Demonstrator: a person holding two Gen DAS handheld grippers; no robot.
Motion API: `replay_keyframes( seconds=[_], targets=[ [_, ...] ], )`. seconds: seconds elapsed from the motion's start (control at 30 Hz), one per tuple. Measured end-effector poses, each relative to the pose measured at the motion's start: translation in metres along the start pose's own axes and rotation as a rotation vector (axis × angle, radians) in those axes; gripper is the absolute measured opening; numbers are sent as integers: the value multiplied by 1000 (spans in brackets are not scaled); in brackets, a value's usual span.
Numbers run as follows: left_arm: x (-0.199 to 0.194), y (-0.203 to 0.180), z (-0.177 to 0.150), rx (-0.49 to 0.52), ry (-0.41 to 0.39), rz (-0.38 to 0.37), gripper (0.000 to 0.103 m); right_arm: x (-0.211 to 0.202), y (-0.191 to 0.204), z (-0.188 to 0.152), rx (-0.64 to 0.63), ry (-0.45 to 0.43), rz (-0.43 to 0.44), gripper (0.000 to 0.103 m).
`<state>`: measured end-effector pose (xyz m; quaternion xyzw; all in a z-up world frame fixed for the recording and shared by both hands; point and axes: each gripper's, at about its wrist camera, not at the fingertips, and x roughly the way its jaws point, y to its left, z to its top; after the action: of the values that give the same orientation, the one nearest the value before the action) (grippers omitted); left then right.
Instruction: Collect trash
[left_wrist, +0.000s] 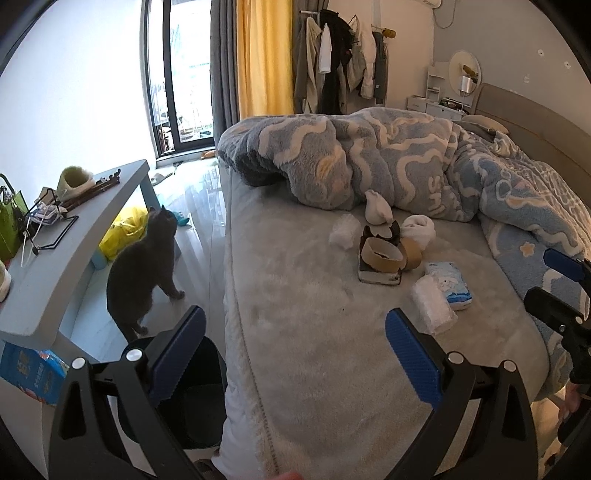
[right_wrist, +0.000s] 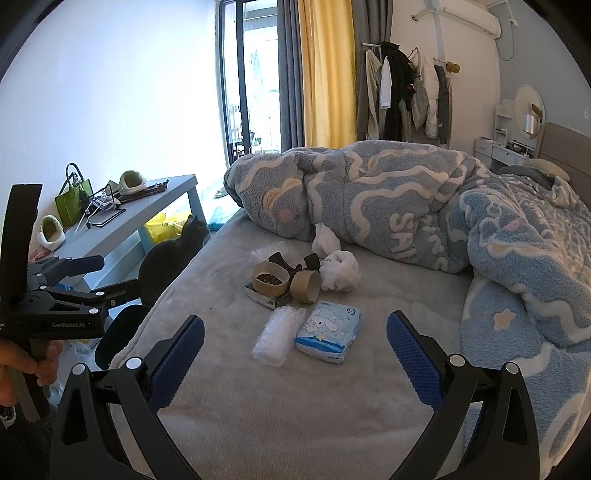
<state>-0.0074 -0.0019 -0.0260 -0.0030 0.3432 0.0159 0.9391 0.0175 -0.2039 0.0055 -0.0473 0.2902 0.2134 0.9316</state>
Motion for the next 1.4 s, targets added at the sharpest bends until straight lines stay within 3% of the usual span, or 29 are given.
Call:
replay_keyframes(
  seconds=[0.03, 1.4],
  targets=[
    [2, 5, 17, -5, 7, 5, 100, 0, 0, 0, -1, 0, 0, 100],
    [8, 2, 14, -7, 37, -21, 99, 2, -2, -5, -13, 5, 3, 100]
  ],
)
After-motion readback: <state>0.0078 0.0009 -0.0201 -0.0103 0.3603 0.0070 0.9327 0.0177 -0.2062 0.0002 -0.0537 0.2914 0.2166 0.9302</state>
